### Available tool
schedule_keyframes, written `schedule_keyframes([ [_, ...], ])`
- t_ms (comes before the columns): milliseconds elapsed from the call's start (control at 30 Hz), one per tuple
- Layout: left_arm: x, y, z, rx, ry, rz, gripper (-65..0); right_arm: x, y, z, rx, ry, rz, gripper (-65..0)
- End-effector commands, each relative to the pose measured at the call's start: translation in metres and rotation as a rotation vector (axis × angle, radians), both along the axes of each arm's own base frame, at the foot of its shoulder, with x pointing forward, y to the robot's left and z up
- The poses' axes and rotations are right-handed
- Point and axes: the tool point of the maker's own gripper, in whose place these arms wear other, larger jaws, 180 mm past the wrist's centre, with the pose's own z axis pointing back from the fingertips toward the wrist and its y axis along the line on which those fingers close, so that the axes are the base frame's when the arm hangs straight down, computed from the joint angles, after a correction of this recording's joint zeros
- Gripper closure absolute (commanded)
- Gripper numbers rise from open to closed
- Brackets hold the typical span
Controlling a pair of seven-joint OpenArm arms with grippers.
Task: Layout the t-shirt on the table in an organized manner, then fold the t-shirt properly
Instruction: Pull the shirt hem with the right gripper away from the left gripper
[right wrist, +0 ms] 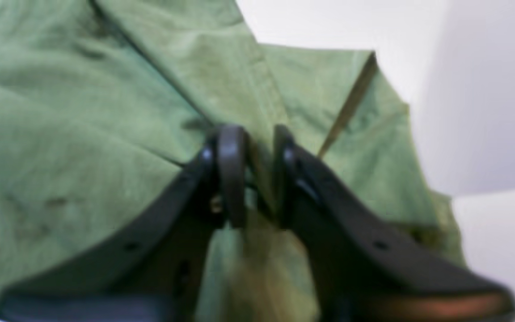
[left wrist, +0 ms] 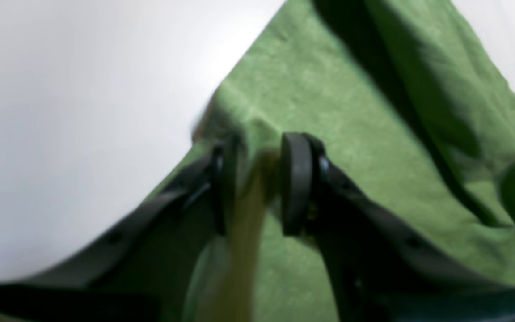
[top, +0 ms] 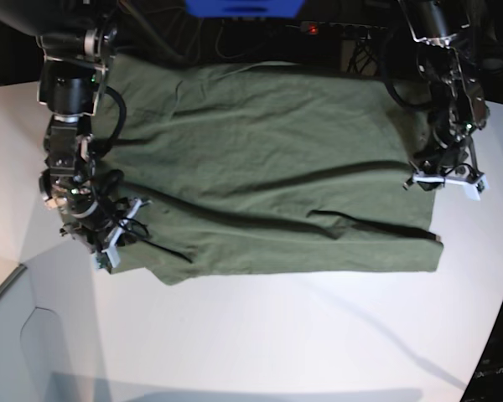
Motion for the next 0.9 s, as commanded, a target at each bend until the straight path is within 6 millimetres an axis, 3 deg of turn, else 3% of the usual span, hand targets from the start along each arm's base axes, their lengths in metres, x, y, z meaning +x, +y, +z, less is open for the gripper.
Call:
schedule_keyframes([
  [0, 0.01, 0.006, 0.013, 0.022, -0.044, 0.001, -16.5, 0.016, -0.004, 0.016, 0.007, -0.052, -0.001, -4.6],
  [67, 0.01, 0.006, 0.013, 0.022, -0.044, 0.001, -16.5, 0.015, -0.011, 0.009, 0.005, -0.025, -0.007, 0.0],
  [233, 0.009, 0.006, 0.013, 0.021, -0.043, 0.001, -16.5, 0.025, -0.013, 0.016, 0.007, -0.042, -0.009, 0.0],
  [533, 0.01, 0.004, 0.012, 0.018, -0.039, -0.007, -16.6, 0.08, -0.01, 0.081, 0.006, -0.194, -0.003, 0.0],
  [633, 0.01, 0.003, 0.012, 0.017, -0.038, -0.007, -16.6, 0.101, 0.005, 0.101, 0.037, -0.234, 0.007, 0.0],
  [867, 0.01, 0.003, 0.012, 0.017, -0.04, -0.007, -16.6, 0.134, 0.019, 0.121, 0.106, -0.265, 0.002, 0.0],
])
